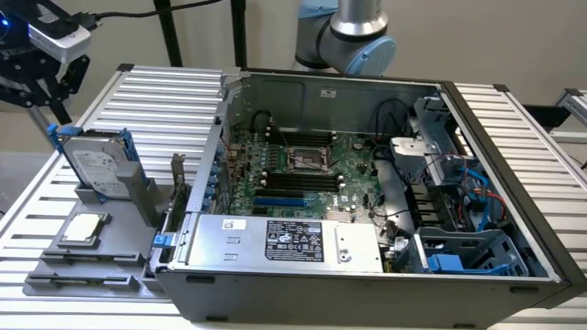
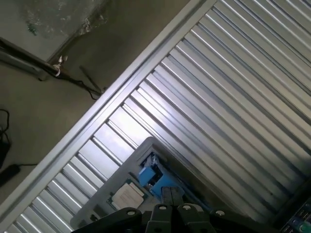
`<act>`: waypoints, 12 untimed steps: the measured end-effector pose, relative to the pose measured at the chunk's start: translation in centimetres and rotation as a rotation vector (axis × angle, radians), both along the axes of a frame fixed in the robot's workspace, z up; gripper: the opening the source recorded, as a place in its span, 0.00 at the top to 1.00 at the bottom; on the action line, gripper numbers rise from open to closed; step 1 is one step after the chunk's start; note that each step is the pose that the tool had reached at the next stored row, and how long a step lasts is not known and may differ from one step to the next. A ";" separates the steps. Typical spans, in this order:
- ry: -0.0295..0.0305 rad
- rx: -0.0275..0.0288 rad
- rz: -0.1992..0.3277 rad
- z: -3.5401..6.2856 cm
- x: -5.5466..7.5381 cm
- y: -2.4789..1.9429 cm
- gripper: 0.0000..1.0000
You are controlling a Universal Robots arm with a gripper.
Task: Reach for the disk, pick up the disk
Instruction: 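Pick up the disk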
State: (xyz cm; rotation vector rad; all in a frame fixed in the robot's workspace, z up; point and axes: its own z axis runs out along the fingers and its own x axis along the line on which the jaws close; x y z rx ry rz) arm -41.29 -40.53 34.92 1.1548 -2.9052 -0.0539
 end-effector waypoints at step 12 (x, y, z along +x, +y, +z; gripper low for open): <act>0.0000 0.0000 0.219 0.11 0.0 0.00 0.89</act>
